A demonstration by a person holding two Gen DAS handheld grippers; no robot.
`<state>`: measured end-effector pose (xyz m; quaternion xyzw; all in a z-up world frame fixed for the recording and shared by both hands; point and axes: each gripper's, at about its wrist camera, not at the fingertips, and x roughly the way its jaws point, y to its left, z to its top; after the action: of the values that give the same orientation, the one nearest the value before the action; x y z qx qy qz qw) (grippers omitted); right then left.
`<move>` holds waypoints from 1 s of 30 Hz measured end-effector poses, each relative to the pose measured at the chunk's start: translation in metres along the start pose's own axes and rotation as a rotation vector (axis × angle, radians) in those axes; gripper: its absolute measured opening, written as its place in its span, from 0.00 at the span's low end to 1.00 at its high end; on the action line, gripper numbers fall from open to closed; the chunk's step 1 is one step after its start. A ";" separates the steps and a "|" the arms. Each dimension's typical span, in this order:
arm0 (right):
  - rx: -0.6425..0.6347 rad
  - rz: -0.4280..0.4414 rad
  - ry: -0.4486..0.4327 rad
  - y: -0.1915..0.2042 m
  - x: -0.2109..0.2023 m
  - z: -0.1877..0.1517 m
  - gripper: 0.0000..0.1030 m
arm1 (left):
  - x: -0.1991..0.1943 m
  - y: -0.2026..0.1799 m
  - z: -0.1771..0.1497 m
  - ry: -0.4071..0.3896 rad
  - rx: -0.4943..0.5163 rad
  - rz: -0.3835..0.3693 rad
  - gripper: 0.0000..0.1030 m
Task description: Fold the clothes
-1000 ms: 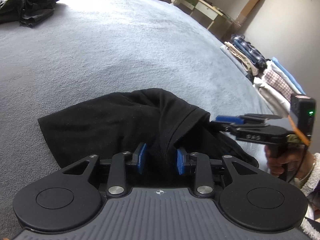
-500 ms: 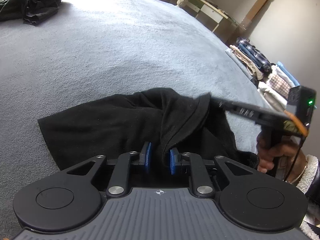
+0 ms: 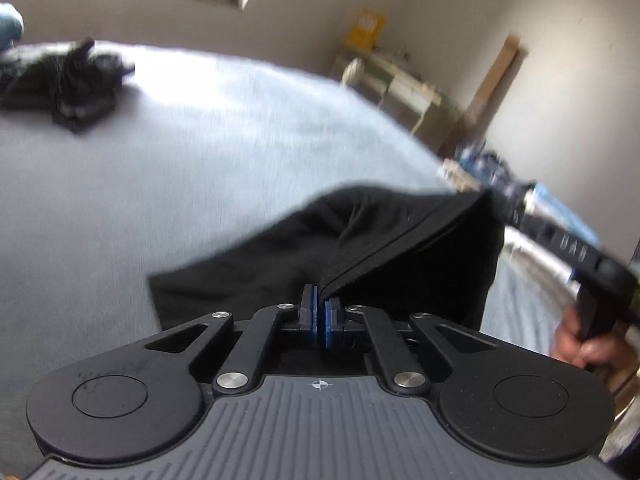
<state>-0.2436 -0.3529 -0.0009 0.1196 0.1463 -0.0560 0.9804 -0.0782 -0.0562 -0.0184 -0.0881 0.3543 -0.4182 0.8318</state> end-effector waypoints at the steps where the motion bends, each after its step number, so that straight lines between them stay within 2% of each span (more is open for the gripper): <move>1: -0.011 -0.003 -0.025 0.001 -0.005 0.007 0.04 | -0.010 -0.003 0.011 -0.043 0.013 -0.003 0.01; 5: -0.098 -0.006 -0.138 0.014 -0.027 0.036 0.04 | -0.050 -0.020 0.052 -0.196 0.070 -0.023 0.01; 9: -0.192 0.011 -0.253 0.032 -0.047 0.066 0.04 | -0.082 -0.041 0.084 -0.300 0.119 -0.039 0.01; 15: -0.245 0.045 -0.408 0.049 -0.075 0.113 0.04 | -0.124 -0.084 0.114 -0.440 0.217 -0.053 0.01; 19: -0.265 0.065 -0.484 0.055 -0.091 0.139 0.04 | -0.148 -0.105 0.126 -0.503 0.253 -0.071 0.01; 26: -0.239 0.122 -0.546 0.054 -0.123 0.162 0.04 | -0.172 -0.127 0.119 -0.535 0.285 -0.098 0.01; 28: -0.206 0.158 -0.522 0.045 -0.127 0.163 0.04 | -0.166 -0.121 0.113 -0.496 0.268 -0.115 0.01; 30: -0.165 0.183 -0.476 0.034 -0.120 0.158 0.04 | -0.145 -0.112 0.104 -0.433 0.257 -0.093 0.01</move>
<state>-0.3096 -0.3510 0.1892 0.0357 -0.0955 0.0185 0.9946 -0.1385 -0.0329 0.1827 -0.0854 0.1074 -0.4690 0.8725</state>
